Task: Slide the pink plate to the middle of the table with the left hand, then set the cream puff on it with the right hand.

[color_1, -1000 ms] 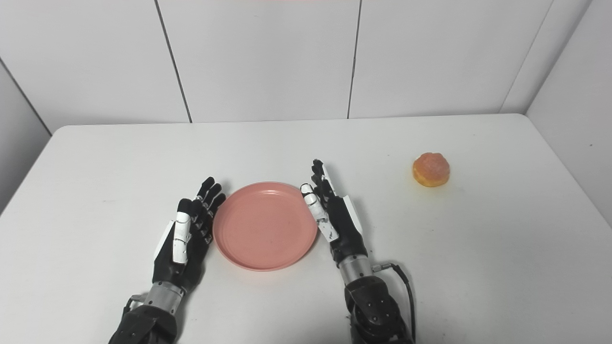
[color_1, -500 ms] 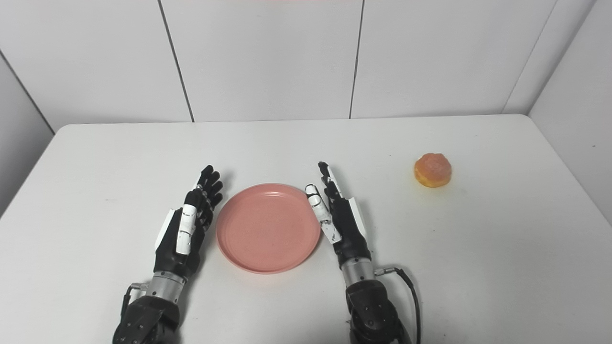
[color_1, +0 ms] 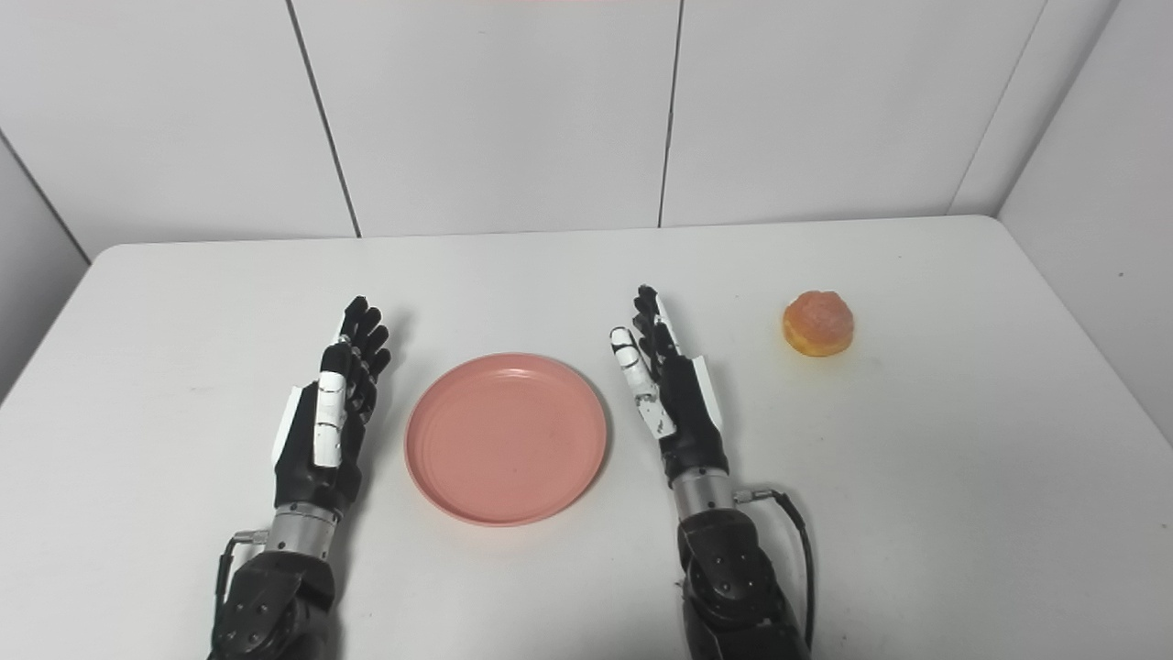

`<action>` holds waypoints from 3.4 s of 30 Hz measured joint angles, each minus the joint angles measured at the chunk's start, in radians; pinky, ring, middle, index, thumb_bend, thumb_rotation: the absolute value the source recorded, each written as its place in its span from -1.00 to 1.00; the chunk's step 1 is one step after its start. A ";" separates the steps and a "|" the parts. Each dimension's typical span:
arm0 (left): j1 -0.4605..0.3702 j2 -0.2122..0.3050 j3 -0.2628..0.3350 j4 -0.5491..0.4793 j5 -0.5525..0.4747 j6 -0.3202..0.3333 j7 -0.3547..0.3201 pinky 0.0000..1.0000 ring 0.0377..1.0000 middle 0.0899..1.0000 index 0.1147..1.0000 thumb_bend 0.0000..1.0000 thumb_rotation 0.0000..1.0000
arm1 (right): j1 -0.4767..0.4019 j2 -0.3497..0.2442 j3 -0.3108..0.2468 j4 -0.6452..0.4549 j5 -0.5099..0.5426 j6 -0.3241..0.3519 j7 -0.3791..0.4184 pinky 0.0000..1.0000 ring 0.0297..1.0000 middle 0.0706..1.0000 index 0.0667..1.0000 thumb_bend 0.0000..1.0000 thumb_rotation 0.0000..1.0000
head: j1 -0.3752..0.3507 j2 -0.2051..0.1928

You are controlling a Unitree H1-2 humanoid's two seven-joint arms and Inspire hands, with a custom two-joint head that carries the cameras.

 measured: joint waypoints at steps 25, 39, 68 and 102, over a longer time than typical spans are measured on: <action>0.025 0.011 -0.015 -0.047 0.007 0.085 -0.013 0.95 0.87 0.87 0.86 0.44 0.94 | -0.097 -0.194 -0.080 -0.036 -0.348 0.033 -0.214 0.76 0.86 0.88 0.90 0.38 0.29 | -0.057 0.000; 0.025 0.029 -0.017 -0.043 -0.002 0.086 -0.028 0.97 0.91 0.90 0.90 0.42 0.99 | -0.128 -0.267 -0.086 0.060 -0.461 0.158 -0.277 0.59 0.80 0.85 0.85 0.44 -0.38 | -0.075 -0.008; 0.029 0.044 -0.036 -0.049 -0.025 0.086 -0.076 1.00 0.94 0.93 0.95 0.40 1.00 | -0.170 -0.318 -0.082 0.242 -0.385 0.234 -0.305 0.14 0.40 0.53 0.56 0.30 -0.98 | -0.074 0.002; 0.029 0.044 -0.038 -0.052 -0.025 0.086 -0.074 1.00 0.94 0.92 0.92 0.46 0.99 | -0.151 -0.271 -0.074 0.065 -0.286 0.083 -0.379 -0.25 -0.25 -0.08 0.03 0.01 -1.00 | -0.037 0.012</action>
